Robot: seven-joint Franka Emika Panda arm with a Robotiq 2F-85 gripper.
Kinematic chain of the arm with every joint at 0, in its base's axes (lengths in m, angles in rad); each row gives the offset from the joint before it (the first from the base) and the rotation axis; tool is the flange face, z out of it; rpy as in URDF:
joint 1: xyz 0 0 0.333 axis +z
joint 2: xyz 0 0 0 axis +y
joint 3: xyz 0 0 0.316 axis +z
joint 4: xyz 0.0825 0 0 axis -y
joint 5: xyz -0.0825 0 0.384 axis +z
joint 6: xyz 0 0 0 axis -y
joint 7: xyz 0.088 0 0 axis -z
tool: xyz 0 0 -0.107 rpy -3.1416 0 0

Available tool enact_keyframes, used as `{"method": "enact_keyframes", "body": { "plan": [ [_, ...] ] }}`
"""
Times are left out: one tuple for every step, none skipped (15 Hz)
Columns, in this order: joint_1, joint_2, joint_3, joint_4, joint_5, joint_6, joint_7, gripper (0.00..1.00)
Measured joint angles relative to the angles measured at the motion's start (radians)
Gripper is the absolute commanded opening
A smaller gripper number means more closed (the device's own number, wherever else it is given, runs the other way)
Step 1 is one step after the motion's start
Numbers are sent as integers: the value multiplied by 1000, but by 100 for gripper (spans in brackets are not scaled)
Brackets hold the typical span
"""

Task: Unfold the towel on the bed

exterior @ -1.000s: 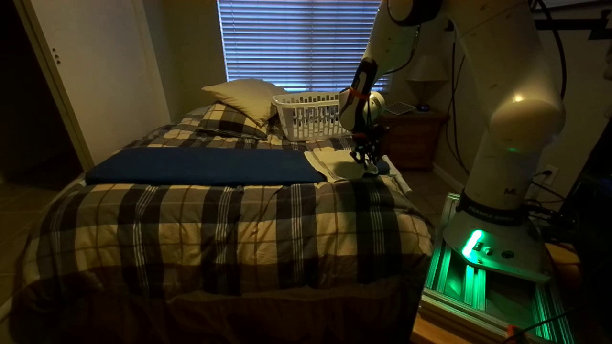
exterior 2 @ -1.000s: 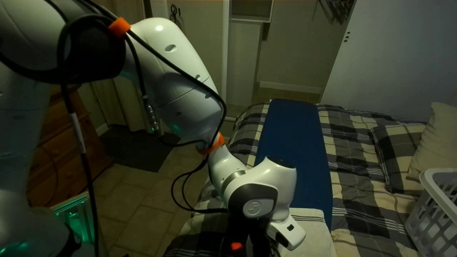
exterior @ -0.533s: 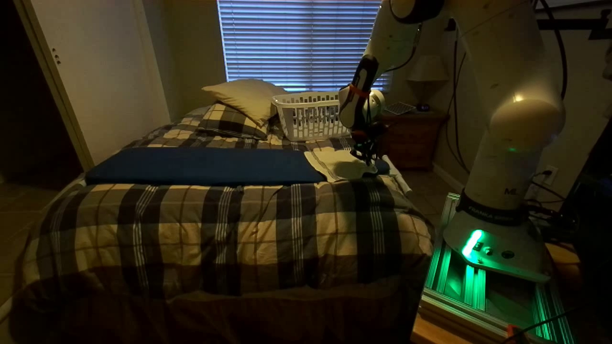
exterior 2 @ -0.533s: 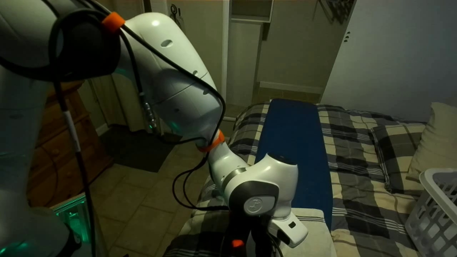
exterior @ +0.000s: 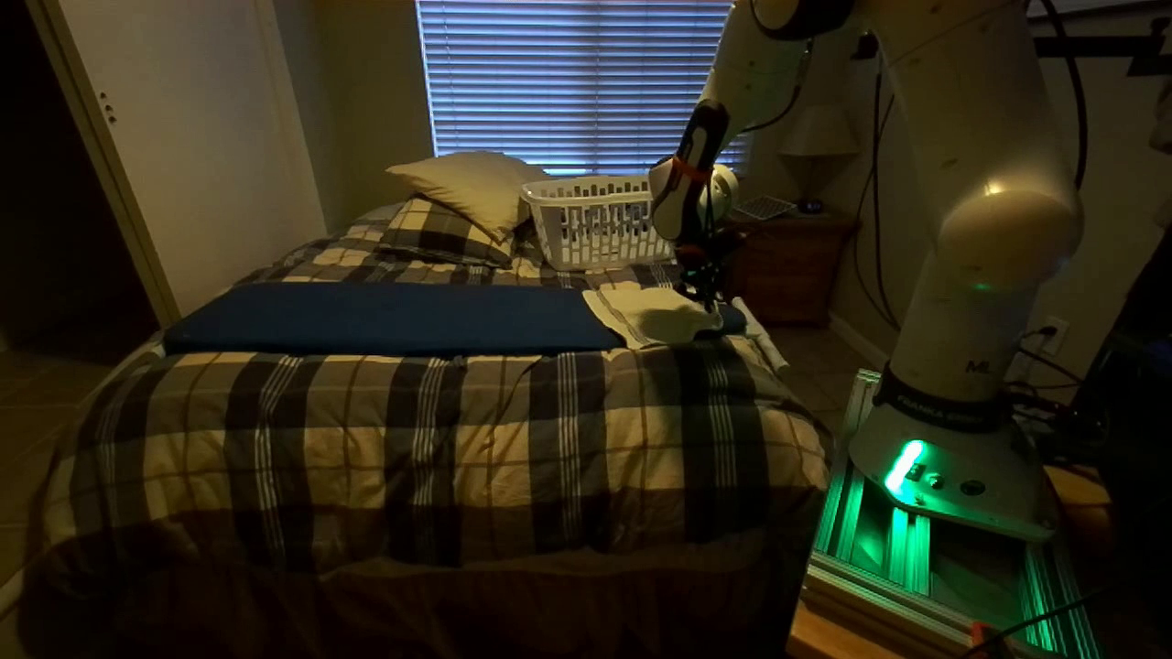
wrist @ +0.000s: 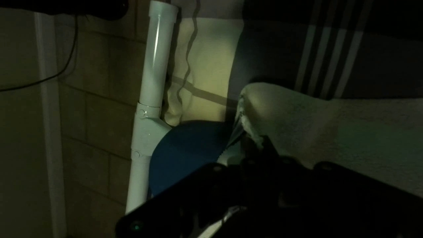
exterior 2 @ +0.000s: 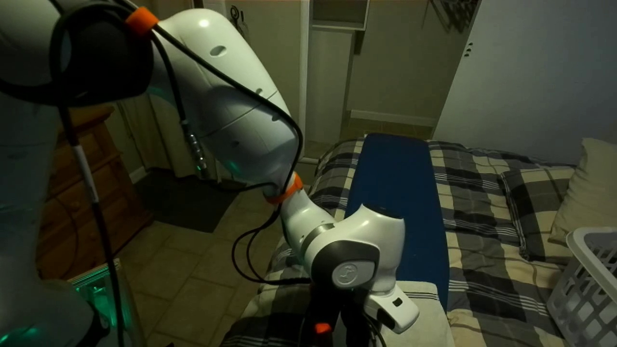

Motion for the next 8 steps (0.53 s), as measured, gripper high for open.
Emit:
{"method": "enact_keyframes", "body": {
  "plan": [
    [3, 0, -7, 1, -17, -16, 9, 3],
    [8, 0, -15, 2, -41, -39, 21, 9],
    [13, 1, -22, 3, -65, -62, 33, 32],
    [16, 1, -27, 4, -89, -85, 44, 33],
    [17, 3, -29, 5, -114, -107, 51, 37],
    [17, 6, -30, 7, -137, -130, 59, 45],
    [17, 9, -31, 9, -158, -150, 66, 51],
    [17, 13, -30, 11, -177, -168, 72, 57]
  ]
}}
